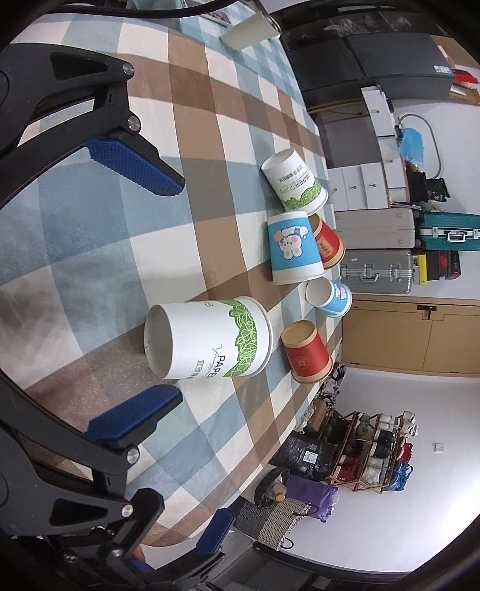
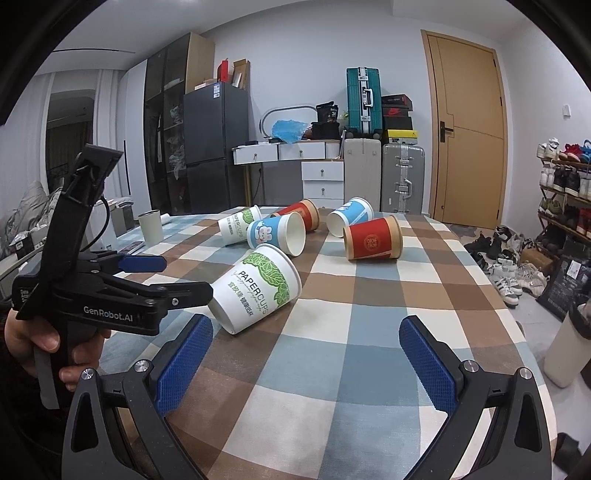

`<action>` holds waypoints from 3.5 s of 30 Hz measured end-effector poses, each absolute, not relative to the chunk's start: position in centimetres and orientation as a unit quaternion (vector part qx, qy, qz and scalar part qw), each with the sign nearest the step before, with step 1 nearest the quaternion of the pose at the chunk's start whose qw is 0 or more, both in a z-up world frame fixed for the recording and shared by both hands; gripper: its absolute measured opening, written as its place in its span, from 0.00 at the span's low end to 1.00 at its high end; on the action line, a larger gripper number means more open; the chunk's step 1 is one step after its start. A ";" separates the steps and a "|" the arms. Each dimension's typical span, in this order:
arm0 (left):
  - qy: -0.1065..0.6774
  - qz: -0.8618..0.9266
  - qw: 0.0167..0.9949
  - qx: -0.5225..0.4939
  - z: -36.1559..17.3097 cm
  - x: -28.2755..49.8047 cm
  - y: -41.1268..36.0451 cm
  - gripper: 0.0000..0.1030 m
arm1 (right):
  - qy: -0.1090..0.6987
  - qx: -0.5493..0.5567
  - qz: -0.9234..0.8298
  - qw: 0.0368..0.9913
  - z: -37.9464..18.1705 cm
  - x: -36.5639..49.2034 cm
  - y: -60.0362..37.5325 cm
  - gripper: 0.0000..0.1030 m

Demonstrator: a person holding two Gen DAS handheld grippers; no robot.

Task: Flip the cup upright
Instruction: 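Move the left gripper to the white leaf-print cup and close on it, then lift the white cup with the left gripper toward the right gripper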

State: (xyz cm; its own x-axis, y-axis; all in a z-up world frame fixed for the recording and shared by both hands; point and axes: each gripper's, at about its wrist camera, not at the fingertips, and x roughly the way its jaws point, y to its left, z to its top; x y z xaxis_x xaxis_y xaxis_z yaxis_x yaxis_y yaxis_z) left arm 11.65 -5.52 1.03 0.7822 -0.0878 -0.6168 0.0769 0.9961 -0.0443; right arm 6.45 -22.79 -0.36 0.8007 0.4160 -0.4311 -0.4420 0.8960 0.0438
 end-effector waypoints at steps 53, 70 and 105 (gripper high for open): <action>0.340 -0.009 0.936 -0.093 1.3 7.0 -2.7 0.53 | 0.211 -0.025 0.258 0.943 -0.4 5.5 -21.3 1.00; 0.349 -0.010 0.929 -0.124 -0.8 3.2 -3.7 0.53 | 0.211 -0.041 0.281 0.935 -0.7 4.9 -19.9 1.00; 0.310 -0.017 0.947 -0.078 0.9 0.6 -2.3 0.92 | 0.316 0.009 0.275 0.908 -0.7 7.3 -19.4 1.00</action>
State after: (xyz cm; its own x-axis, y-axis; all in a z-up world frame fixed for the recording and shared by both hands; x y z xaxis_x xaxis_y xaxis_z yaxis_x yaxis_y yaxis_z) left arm 0.62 -2.29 0.86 0.8070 -0.0809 -0.5850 -0.0154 0.9873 -0.1578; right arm 7.31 -19.40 -0.68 0.6494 0.5046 -0.5689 -0.4936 0.8488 0.1893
